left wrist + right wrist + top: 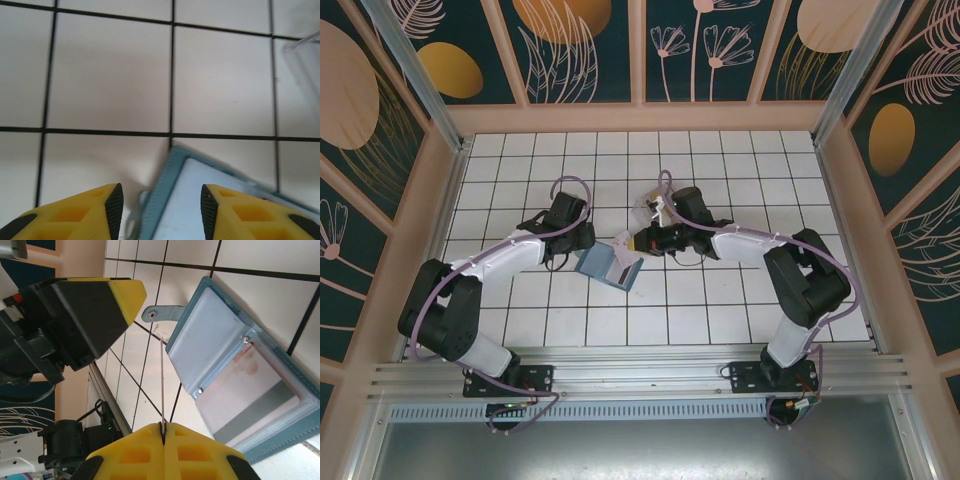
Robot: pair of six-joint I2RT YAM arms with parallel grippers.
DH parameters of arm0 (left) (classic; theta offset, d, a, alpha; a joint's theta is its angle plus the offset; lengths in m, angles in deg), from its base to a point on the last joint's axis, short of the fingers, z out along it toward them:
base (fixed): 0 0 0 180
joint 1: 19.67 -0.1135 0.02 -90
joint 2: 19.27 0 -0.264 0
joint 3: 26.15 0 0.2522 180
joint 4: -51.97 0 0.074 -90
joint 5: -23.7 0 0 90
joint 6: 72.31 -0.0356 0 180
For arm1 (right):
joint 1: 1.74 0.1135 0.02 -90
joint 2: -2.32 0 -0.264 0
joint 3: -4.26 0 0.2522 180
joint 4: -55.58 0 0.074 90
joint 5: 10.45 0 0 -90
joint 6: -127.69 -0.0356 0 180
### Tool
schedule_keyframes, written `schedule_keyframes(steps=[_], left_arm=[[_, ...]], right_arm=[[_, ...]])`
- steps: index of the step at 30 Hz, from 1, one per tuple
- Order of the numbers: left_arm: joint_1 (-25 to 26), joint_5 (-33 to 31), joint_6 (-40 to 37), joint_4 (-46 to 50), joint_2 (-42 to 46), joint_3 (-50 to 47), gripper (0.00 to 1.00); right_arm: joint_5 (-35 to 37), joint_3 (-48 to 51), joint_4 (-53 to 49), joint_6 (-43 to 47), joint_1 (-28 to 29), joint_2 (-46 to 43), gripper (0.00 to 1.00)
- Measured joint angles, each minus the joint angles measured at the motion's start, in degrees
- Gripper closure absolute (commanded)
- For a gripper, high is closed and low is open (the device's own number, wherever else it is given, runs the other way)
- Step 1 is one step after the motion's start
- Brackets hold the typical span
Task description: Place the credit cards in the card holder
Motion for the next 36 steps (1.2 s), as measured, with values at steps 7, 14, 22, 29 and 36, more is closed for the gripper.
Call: schedule_keyframes(steps=[7, 14, 22, 29, 36], left_arm=[[0.00, -1.31, -1.42, 3.10, 0.37, 0.00, 0.50], [0.00, 0.22, -2.25, 4.20, -2.05, 0.00, 0.57], [0.00, 2.58, -3.26, 3.98, -5.11, 0.00, 0.96], [-0.02, 6.40, -1.95, 0.63, -2.54, -3.65, 1.00], [-0.09, 15.30, 2.14, -6.29, 1.05, -11.98, 1.00]], right_arm=[[0.98, -0.02, -0.94, 0.66, 0.37, 1.22, 0.97], [1.84, -0.02, -0.94, 0.66, 0.83, 1.53, 0.97], [3.50, -0.26, -0.87, 0.39, 2.60, 3.13, 0.97], [7.37, 2.54, 1.18, -3.10, 2.51, 3.23, 0.97], [8.41, 4.02, 2.95, -5.20, 2.29, 3.34, 0.97]])
